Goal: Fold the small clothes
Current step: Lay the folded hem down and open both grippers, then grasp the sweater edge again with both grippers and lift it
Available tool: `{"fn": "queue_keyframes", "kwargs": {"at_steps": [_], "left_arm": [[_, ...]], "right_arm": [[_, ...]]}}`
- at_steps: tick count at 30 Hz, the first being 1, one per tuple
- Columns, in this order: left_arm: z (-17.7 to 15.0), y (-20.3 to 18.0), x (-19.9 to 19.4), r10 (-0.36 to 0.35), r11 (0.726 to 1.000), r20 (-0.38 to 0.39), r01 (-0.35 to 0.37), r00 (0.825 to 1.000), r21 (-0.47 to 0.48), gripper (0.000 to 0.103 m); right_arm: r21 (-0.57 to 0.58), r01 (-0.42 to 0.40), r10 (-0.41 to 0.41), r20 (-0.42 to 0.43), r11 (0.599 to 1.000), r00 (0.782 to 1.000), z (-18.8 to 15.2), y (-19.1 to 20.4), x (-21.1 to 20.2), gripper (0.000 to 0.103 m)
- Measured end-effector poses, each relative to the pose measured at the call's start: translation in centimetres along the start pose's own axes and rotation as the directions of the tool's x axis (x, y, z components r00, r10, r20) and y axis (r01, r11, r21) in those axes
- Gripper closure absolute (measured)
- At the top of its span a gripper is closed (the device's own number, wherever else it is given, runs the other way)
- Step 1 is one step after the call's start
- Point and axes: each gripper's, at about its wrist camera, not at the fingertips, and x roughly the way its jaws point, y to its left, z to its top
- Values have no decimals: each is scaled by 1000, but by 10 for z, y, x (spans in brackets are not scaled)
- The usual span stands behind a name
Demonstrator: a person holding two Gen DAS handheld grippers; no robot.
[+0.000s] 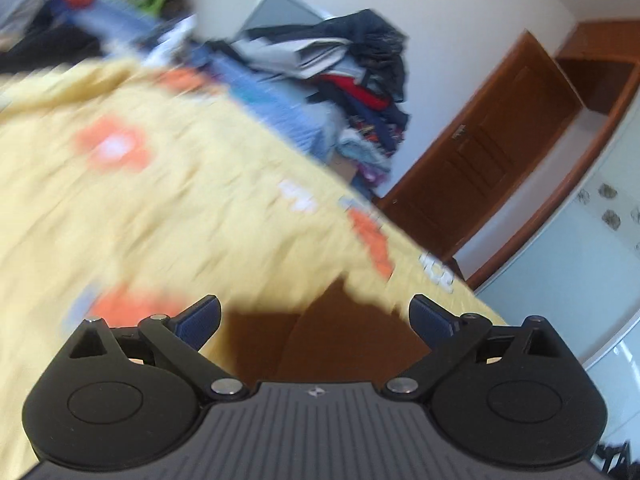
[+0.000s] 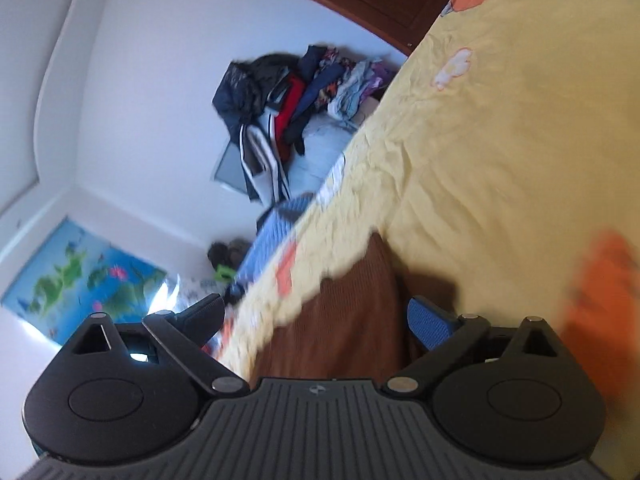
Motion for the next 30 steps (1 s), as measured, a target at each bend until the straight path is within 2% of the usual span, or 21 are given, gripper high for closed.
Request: {"fn": "queue_keyframes", "kwargs": {"at_steps": [3,4,5,6,7,9,11,12,14,16,17,18,19,20,21,23,25,30], "left_arm": [[-39,32,-39,28,992,-17,-30,999,-126,2],[-51,43,-49,39,982,-21,-42,999,-181,2],[-62,52,-55,42,969,-28,-47,999,-243,2],[-71,58,-60,15,961,-9,-17,1000,-276,2],[-75,58,-62,3,958,7,-1,1000,-286,2],[-77,53,-56,-28,950,-9,23,1000,-311,2],[-81,48,-38,-127,924,-43,102,991,-369,2],[-82,42,-31,-152,924,-53,122,987,-363,2],[-82,27,-18,-131,947,-67,105,989,-303,3],[-84,16,-10,-105,962,-89,78,991,-263,22],[-83,15,-4,-104,961,-117,69,988,-267,50],[-83,16,1,-90,961,-149,46,985,-272,77],[-84,20,6,-72,960,-176,20,982,-279,85],[-84,23,9,-75,955,-188,17,979,-296,90],[-83,26,10,-80,953,-193,18,978,-303,93],[-80,21,9,-64,965,-205,8,977,-263,95],[-77,14,-1,-54,976,-194,10,979,-219,96],[-70,1,-40,-121,983,-175,93,977,-158,97]], "right_arm": [[-25,76,-78,-57,997,995,-40,-5,-44,4],[-29,105,-107,-81,994,991,-52,-8,-54,10],[-42,124,-127,-84,991,988,-64,-11,-64,9],[-64,128,-133,-76,990,988,-74,-9,-72,8],[-75,129,-135,-80,989,988,-81,-7,-76,6],[-74,126,-133,-104,989,986,-89,-1,-73,2],[-76,109,-118,-133,991,984,-90,5,-58,1],[-71,108,-117,-141,992,983,-89,9,-49,1],[-65,100,-109,-151,993,983,-85,16,-26,2],[-73,114,-123,-138,991,983,-82,22,-10,12],[-79,128,-138,-136,989,981,-79,24,-2,17],[-96,141,-154,-138,985,978,-78,25,6,37],[-114,160,-176,-145,981,974,-77,24,14,67],[-112,179,-196,-160,977,968,-76,21,20,79],[-89,183,-196,-183,979,963,-75,13,25,80],[-42,148,-154,-188,988,970,-74,4,22,80],[-52,143,-151,-190,988,970,-74,8,19,81],[-99,64,-83,-205,993,975,-70,31,-2,82]]}}
